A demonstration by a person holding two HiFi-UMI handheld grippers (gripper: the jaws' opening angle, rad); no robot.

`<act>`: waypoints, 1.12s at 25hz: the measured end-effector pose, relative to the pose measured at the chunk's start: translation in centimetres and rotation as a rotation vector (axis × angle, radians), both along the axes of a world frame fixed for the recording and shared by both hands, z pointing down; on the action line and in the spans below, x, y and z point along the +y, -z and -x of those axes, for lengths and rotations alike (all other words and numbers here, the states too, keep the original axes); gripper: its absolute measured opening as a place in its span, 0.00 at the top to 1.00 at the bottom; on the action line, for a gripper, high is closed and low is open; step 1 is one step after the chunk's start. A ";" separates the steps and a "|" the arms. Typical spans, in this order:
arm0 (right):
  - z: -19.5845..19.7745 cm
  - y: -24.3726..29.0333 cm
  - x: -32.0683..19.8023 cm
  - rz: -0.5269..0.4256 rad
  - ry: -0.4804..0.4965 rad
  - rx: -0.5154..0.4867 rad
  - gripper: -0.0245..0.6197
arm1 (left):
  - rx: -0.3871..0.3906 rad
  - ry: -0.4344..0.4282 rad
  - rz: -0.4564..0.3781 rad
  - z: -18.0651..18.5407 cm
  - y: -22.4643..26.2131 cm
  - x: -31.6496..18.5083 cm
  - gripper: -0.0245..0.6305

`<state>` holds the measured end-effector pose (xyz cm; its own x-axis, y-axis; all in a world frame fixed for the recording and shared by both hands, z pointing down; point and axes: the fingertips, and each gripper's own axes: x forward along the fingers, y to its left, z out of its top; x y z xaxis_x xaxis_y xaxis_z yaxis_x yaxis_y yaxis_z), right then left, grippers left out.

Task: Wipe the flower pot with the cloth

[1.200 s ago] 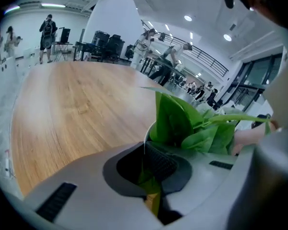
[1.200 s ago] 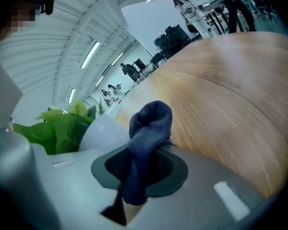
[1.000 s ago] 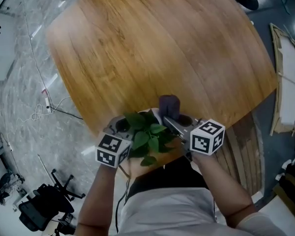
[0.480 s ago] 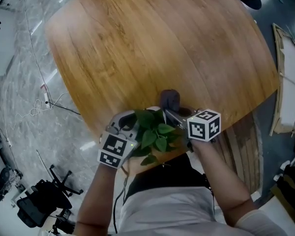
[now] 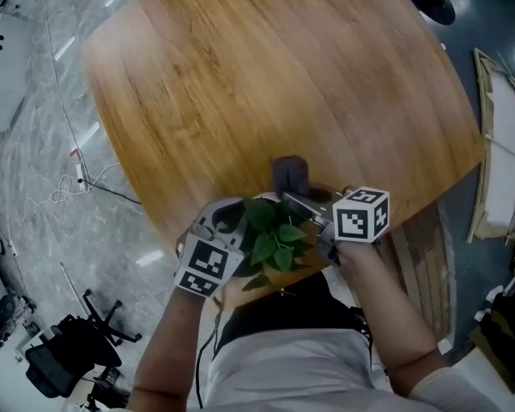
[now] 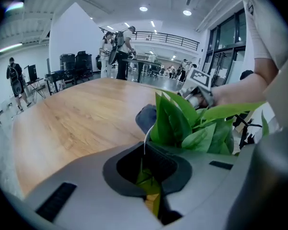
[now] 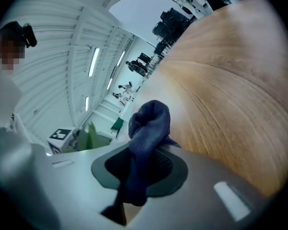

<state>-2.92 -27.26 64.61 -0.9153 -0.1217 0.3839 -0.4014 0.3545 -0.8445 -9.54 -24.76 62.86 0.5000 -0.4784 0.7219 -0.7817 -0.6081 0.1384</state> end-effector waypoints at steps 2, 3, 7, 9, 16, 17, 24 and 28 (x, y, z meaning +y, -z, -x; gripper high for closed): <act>0.3 -2.5 -0.2 0.007 0.019 0.047 0.87 | -0.011 -0.013 -0.011 -0.4 -0.2 -0.1 0.94; 0.5 -3.1 -0.3 0.004 0.029 0.061 0.87 | -0.015 -0.016 -0.012 -0.4 -0.3 -0.1 0.94; 0.7 -0.1 -0.3 -0.011 0.035 0.007 0.87 | -0.008 0.036 0.023 0.3 -0.7 -0.3 0.94; 0.4 3.1 0.1 -0.023 0.027 -0.047 0.86 | 0.022 0.106 0.063 1.2 -0.8 -0.3 0.94; -0.8 -0.7 1.7 0.034 -0.021 0.005 0.87 | 0.112 0.284 0.134 2.9 -1.0 -0.3 0.94; -0.8 -2.1 1.9 0.044 -0.032 0.025 0.87 | 0.117 0.300 0.134 3.1 -1.1 -0.4 0.94; -0.2 1.6 3.2 0.033 -0.056 -0.072 0.87 | 0.164 0.453 0.181 4.9 -2.0 0.5 0.94; 1.1 5.7 4.5 -0.009 -0.028 -0.143 0.87 | 0.187 0.502 0.202 5.4 -1.7 0.8 0.94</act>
